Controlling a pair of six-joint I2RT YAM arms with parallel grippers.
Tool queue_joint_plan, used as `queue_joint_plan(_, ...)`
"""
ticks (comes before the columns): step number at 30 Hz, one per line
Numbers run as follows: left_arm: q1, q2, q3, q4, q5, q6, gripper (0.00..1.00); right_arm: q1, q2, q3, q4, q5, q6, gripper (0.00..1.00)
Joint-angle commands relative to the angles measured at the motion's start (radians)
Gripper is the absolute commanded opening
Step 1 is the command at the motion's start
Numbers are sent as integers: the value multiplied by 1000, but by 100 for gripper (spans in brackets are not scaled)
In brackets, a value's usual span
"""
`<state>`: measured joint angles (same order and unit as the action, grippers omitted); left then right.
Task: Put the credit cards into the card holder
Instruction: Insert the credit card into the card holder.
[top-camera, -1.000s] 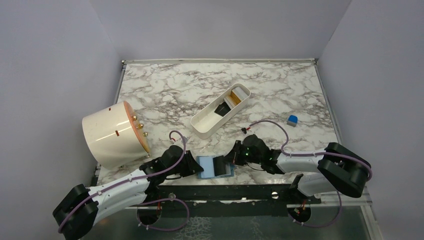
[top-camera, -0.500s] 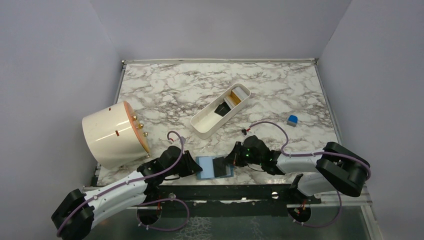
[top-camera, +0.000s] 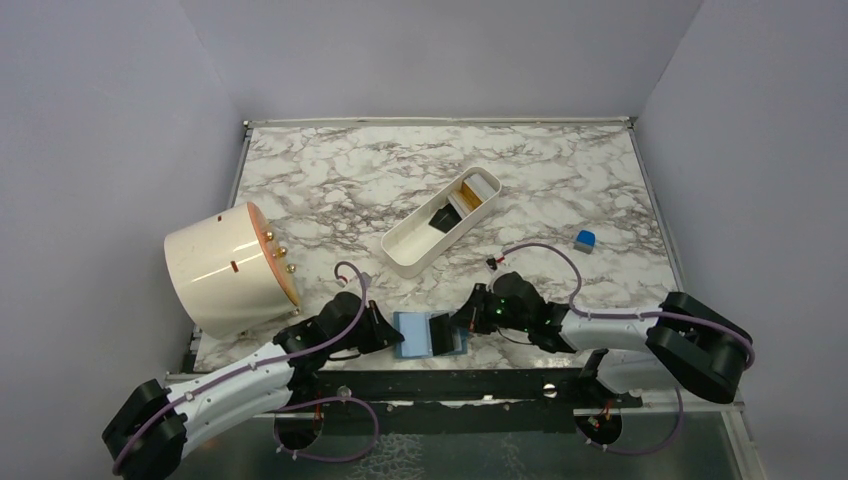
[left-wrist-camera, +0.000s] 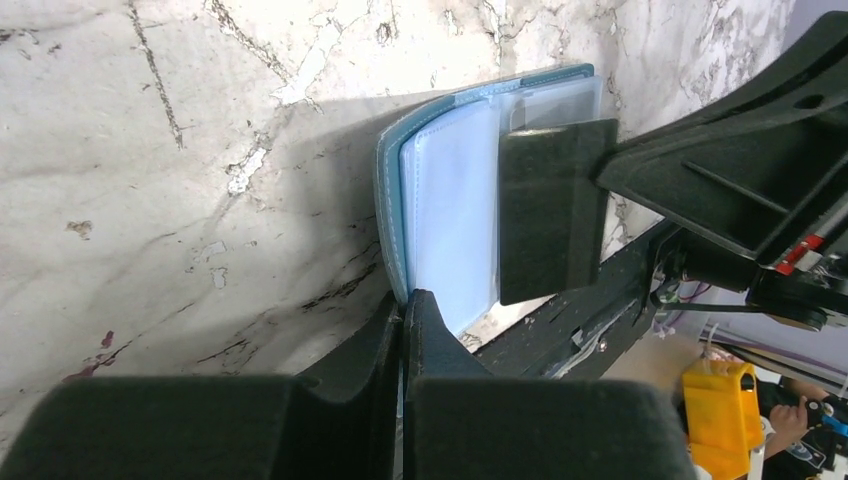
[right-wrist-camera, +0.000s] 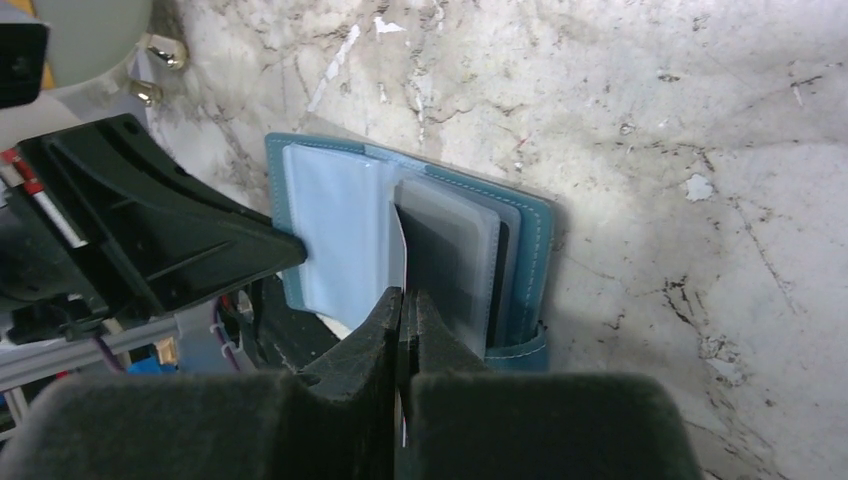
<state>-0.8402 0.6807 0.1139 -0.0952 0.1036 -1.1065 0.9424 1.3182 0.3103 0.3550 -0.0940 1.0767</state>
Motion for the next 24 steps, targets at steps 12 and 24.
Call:
queue_joint_plan(12, -5, 159, 22, 139, 32, 78, 0, 7, -49, -9, 14, -13, 4, 1)
queue_joint_plan(24, -5, 159, 15, 141, 25, 80, 0, 7, 61, -24, 91, -7, 27, 1)
